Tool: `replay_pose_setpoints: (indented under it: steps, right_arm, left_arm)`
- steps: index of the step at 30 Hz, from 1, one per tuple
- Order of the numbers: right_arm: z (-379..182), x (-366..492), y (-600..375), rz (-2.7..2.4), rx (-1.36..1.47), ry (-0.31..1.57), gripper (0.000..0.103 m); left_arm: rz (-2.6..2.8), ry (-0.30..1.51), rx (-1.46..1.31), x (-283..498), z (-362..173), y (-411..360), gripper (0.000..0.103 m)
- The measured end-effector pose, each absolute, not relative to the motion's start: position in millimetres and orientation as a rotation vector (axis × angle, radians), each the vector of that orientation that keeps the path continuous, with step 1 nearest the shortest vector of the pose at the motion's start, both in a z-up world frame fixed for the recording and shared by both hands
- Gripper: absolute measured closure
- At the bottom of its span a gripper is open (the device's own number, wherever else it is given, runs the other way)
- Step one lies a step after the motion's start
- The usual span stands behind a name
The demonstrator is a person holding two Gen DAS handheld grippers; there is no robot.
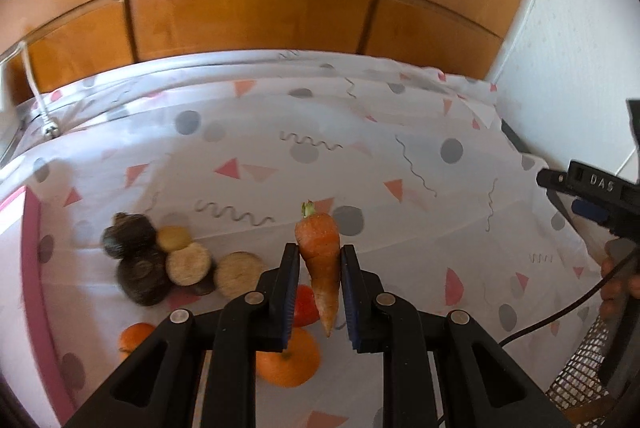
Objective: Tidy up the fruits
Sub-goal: 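Carry the carrot with the left tool over the tray and release it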
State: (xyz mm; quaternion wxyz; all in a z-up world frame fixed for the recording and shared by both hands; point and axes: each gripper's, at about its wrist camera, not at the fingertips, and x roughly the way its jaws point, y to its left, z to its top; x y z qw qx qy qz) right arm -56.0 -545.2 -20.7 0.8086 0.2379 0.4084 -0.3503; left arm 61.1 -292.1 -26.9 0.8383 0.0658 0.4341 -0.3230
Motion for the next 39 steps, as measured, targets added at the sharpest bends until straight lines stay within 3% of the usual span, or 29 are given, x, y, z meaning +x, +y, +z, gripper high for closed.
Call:
replay_pose_setpoints:
  steps: [11, 18, 30, 39]
  right_arm:
    - [-21, -56, -546, -0.764, 0.501, 0.878, 0.011]
    - [-22, -54, -543, -0.74, 0.489, 0.886, 0.011]
    - [-23, -44, -528, -0.704, 0.411, 0.92, 0.016]
    - [-25, -38, -521, -0.668, 0.384, 0.938, 0.016]
  left_arm:
    - [-0.584, 0.875, 0.026, 69, -4, -225, 0.083]
    - [-0.46, 0.844, -0.035, 81, 9, -145, 0.083]
    - [-0.13, 0.903, -0.141, 100, -29, 6, 0.082]
    - [-0.044, 0.92, -0.136, 98, -51, 45, 0.082]
